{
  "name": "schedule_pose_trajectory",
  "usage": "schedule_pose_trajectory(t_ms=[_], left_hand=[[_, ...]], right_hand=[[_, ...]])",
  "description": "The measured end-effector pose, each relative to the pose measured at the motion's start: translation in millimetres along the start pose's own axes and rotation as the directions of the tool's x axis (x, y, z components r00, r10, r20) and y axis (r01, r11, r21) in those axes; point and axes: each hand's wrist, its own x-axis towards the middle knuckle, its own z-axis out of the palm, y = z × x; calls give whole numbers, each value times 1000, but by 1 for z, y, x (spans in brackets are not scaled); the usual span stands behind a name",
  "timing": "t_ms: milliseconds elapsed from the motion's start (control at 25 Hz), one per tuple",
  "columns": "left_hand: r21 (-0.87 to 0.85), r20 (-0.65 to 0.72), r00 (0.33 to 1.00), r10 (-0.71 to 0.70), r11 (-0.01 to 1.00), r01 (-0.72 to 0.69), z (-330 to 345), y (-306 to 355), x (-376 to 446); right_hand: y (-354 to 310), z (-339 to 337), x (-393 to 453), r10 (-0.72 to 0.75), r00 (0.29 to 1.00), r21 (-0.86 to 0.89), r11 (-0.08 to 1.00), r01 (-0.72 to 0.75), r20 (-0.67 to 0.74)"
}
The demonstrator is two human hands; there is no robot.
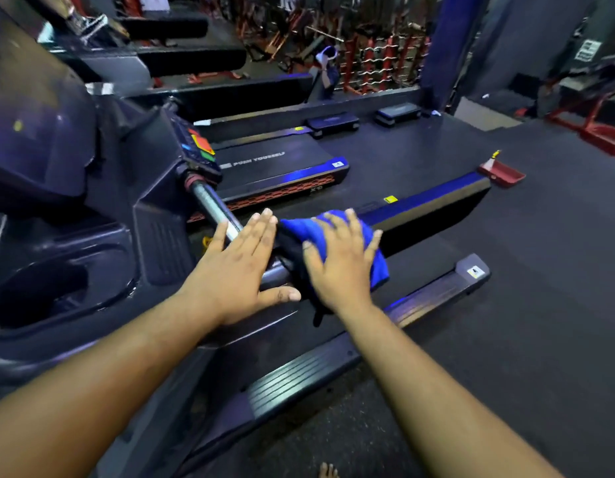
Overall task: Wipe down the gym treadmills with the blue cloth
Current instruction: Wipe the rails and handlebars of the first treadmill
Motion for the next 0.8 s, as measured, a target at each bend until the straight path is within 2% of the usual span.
schedule_pose_trajectory(t_ms=[80,120,200,240,280,400,480,520,560,600,640,680,720,760,800], left_hand=[[18,4,1000,-14,1000,14,-1,-9,-14],[33,2,1000,-13,999,13,0,-15,-22],[65,-7,1000,0,998,1,0,-25,-38],[75,-20,1000,8,997,-6,1,-28,-45],[77,-34,999,12,997,-9,2,-30,-50],[64,-38,999,-6,998,9,4,-36,-59],[53,-30,1000,1,999,1,5,-44,-67],[64,-25,1000,19,998,-17,4,-48,-71],[75,-15,999,35,997,-34,3,-51,-76],[80,-6,999,43,996,-42,2,-54,-80],[79,-5,999,46,996,-46,1,-55,-82],[75,-6,999,52,996,-51,0,-56,-83],[65,-5,998,59,996,-58,1,-56,-83],[51,-6,998,64,997,-63,1,-55,-81],[42,-8,998,65,997,-64,1,-55,-81]], right_hand=[[12,-7,3,-191,978,-99,975,198,80],[24,-12,18,-185,979,-134,972,195,81],[35,-16,37,21,1000,-137,990,-22,-8],[24,-12,34,138,989,-113,983,-142,-50],[0,-3,19,188,979,-87,977,-194,-75],[-74,29,-44,-23,998,70,997,27,-54],[-56,40,-60,-84,993,76,993,90,-81],[-34,44,-57,-34,989,88,995,47,-143],[-14,47,-51,108,974,162,984,-76,-201],[-2,48,-45,298,929,309,925,-223,-221],[-1,49,-41,454,870,493,811,-315,-191],[-15,53,-43,539,829,634,696,-338,-149],[-36,58,-49,547,827,682,655,-326,-130],[-56,62,-61,498,857,652,695,-301,-135],[-71,65,-77,394,907,565,786,-249,-147]])
